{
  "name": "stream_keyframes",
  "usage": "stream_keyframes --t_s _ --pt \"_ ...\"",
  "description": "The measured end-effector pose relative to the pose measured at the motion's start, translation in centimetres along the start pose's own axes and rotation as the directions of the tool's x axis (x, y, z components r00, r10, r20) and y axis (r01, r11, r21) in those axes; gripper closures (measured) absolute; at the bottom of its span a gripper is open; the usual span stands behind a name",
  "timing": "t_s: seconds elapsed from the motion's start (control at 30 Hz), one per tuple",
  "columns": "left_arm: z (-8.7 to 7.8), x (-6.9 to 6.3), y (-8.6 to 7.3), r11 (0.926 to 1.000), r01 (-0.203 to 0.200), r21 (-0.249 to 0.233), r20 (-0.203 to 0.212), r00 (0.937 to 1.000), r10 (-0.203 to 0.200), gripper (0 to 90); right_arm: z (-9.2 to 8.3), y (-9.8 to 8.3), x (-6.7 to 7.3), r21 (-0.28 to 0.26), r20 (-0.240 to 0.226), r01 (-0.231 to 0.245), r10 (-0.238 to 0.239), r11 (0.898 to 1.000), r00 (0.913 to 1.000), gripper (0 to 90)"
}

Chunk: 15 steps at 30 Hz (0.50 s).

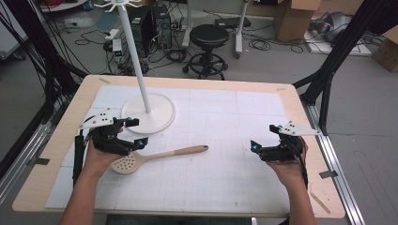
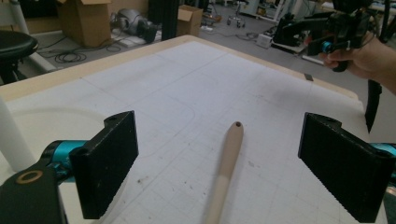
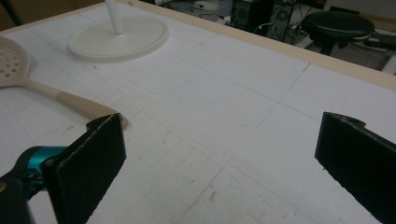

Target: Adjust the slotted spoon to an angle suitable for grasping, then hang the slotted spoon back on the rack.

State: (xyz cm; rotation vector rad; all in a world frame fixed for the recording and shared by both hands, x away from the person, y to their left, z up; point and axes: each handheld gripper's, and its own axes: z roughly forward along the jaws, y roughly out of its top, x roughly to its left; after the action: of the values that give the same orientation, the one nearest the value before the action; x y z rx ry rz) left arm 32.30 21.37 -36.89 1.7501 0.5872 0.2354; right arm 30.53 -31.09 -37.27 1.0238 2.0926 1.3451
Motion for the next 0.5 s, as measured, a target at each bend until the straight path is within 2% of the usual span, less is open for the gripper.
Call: stream_keyframes --t_s 0.13,0.2,0.27,0.37,0.4,0.47,0.5 --pt "1.2 -0.2 -0.2 0.9984 -0.007 0.056 0.003 1.0000 0.007 10.5 -0.1 0.1 0.1 -0.002 0.002 -0.006 0.006 1.000 1.0000 0.8" --pt "2.1 -0.3 -0.4 0.9943 -0.003 0.106 0.018 0.9998 0.001 10.0 -0.1 0.2 0.1 -0.002 0.002 -0.003 0.003 1.000 1.0000 0.8" --pt "3.2 -0.4 -0.5 0.9853 -0.014 0.170 0.023 0.9997 0.011 9.9 -0.1 0.1 0.1 0.000 0.003 -0.009 0.009 1.000 1.0000 0.8" --pt "4.8 -0.6 -0.4 0.9701 -0.037 0.240 0.023 0.9992 0.033 9.9 -0.2 0.2 0.1 -0.007 0.004 -0.004 0.004 1.000 1.0000 0.8" --pt "5.4 -0.7 -0.4 0.9632 -0.041 0.266 0.020 0.9991 0.037 10.0 -0.2 0.2 0.1 -0.009 0.002 -0.008 0.008 1.000 1.0000 0.8" --pt "6.6 -0.8 -0.3 0.9428 -0.065 0.327 0.006 0.9977 0.067 10.1 -0.3 0.3 0.1 -0.013 0.000 -0.002 0.002 1.000 1.0000 0.8" --pt "6.6 -0.8 -0.3 0.9428 -0.065 0.327 0.006 0.9977 0.067 10.1 -0.3 0.3 0.1 -0.015 -0.003 0.001 -0.001 1.000 1.0000 0.8"
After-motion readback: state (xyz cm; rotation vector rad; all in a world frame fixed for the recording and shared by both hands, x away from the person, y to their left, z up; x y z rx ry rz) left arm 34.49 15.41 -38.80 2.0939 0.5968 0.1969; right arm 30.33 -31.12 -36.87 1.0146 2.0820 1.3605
